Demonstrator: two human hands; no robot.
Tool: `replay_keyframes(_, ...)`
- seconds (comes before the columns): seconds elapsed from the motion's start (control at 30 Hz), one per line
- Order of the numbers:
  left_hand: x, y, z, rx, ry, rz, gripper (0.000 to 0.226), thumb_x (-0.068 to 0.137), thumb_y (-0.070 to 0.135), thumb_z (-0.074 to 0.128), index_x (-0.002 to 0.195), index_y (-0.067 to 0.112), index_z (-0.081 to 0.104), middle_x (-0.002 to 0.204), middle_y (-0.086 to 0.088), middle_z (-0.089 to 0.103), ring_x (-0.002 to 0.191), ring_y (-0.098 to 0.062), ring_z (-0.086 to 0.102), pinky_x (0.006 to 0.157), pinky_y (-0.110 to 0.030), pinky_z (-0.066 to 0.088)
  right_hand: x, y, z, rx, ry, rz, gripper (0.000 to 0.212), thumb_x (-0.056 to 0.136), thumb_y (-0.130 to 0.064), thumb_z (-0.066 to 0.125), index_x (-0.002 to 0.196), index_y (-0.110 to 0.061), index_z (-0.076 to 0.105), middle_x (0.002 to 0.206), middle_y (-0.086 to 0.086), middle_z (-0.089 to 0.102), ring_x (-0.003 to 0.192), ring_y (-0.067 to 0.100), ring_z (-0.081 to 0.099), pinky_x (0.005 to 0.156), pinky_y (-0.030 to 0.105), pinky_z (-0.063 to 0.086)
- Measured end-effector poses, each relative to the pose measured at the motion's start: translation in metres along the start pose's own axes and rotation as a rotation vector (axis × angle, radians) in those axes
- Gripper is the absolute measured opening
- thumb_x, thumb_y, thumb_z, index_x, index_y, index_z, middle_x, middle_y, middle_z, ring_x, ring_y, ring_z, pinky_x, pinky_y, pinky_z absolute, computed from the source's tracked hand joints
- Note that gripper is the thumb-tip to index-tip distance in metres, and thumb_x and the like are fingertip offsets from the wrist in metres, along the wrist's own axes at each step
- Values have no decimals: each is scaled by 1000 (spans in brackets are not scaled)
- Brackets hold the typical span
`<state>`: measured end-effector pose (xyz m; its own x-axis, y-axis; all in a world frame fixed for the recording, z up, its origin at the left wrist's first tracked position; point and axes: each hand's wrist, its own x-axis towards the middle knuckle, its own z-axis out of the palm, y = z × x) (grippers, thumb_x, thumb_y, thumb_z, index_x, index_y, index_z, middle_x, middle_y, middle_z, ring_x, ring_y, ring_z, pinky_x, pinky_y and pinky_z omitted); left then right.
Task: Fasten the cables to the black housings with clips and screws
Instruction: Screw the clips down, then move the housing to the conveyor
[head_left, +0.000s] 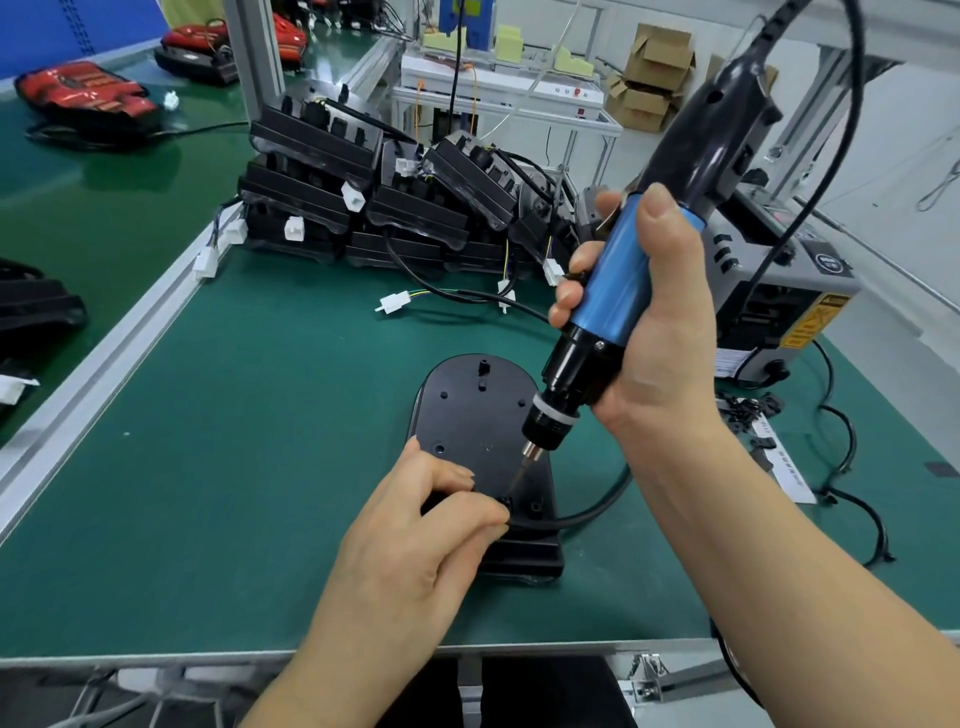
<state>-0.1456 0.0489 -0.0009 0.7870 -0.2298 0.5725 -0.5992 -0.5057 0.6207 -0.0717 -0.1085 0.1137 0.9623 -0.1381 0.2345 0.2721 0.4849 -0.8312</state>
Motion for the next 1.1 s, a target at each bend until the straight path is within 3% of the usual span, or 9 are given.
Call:
replay_keyframes(0.17,0,0,0,-8,1,6,10,88,29,56,88,24,65,90,3,51,93,-10,56,112,-38,31,0,1,-2,25,-10,-2,44,76,-41,64,106,-10,55,69,2,56,52,14,53,50,26,47)
replay_keyframes(0.37,0,-1,0,-14,4,12,10,87,28,57,89,23,65,91,2,52,94,-9,56,111,-40,32,0,1,0,14,-8,2,31,85,-38,57,101,-11,56,68,1,56,51,13,53,49,25,47)
replay_keyframes(0.87,0,-1,1,-12,9,17,9,87,27,57,89,21,65,91,2,52,94,-9,56,111,-40,33,-1,1,13,-61,-34,-17,29,83,-32,58,97,-8,48,66,3,55,47,14,50,46,25,43)
replay_keyframes(1.1,0,-2,2,-19,23,19,6,87,28,58,91,26,61,92,3,51,94,-8,56,112,-38,32,-7,0,18,-91,-114,-41,39,74,-39,63,96,-9,51,66,2,56,47,16,52,48,26,44)
